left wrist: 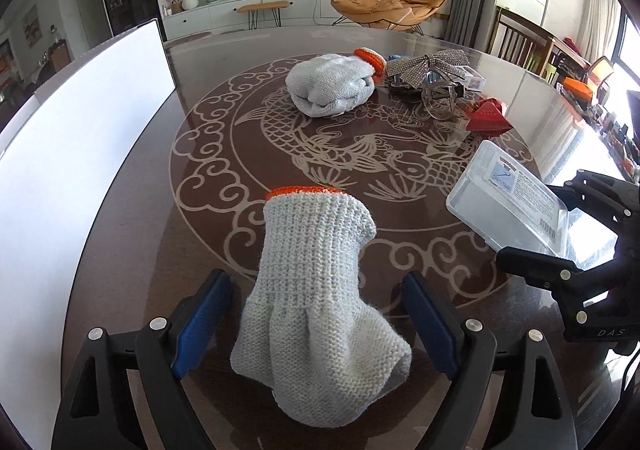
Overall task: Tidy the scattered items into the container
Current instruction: 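Grasp the clear plastic box with right gripper while left holds the glove, then carry the glove and plastic box over the white box with both grippers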
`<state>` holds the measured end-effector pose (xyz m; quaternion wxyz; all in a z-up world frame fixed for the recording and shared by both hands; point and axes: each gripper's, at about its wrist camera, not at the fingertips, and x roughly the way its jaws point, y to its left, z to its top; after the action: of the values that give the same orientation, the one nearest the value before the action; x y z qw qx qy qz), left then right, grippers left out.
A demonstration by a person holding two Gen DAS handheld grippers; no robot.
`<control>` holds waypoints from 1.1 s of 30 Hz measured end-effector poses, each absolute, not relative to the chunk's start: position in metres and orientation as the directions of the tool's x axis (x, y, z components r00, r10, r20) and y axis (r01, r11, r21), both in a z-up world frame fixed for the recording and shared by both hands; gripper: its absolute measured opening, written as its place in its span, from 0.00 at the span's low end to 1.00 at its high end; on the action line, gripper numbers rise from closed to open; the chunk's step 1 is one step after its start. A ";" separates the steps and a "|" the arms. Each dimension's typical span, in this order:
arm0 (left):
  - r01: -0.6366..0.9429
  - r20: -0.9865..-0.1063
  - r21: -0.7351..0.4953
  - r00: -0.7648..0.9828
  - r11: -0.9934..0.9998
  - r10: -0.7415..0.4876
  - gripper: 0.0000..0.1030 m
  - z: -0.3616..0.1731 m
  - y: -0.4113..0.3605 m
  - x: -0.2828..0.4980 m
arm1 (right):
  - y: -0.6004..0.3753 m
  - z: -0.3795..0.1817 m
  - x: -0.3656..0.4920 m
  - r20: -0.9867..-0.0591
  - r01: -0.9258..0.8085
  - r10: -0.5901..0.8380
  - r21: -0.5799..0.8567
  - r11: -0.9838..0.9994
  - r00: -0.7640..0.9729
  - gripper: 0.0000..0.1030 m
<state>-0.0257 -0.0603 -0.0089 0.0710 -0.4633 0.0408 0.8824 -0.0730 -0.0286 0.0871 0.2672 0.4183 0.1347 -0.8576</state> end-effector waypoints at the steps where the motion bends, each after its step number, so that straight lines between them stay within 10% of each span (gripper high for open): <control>1: -0.162 -0.823 0.007 -0.561 -0.987 0.087 0.85 -0.008 -0.060 -0.026 | -0.027 0.086 -0.076 -0.790 0.569 -0.358 0.013 -0.822 -0.499 0.66; 6: -0.159 -0.822 0.004 -0.563 -0.987 0.087 0.84 -0.007 -0.062 -0.025 | -0.037 0.082 -0.077 -0.795 0.564 -0.340 -0.003 -0.826 -0.503 0.73; 10: -0.148 -0.811 -0.030 -0.574 -0.988 0.111 0.31 -0.001 -0.071 -0.020 | -0.037 0.082 -0.079 -0.787 0.551 -0.336 -0.006 -0.835 -0.518 0.61; 23: -0.183 -0.787 -0.330 -0.488 -0.926 0.377 0.30 0.018 -0.073 0.045 | -0.022 0.107 -0.030 -0.760 0.455 -0.478 0.270 -0.849 -0.441 0.61; 33: -0.121 -0.714 -0.288 -0.634 -0.950 0.297 0.30 0.135 -0.203 0.068 | -0.110 0.183 -0.043 -0.685 0.596 -0.628 0.343 -0.726 -0.371 0.61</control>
<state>0.0677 -0.2032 0.1348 0.1165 -0.4117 -0.1071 0.8975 -0.0433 -0.1100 0.1833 0.3696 0.4220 -0.0187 -0.8276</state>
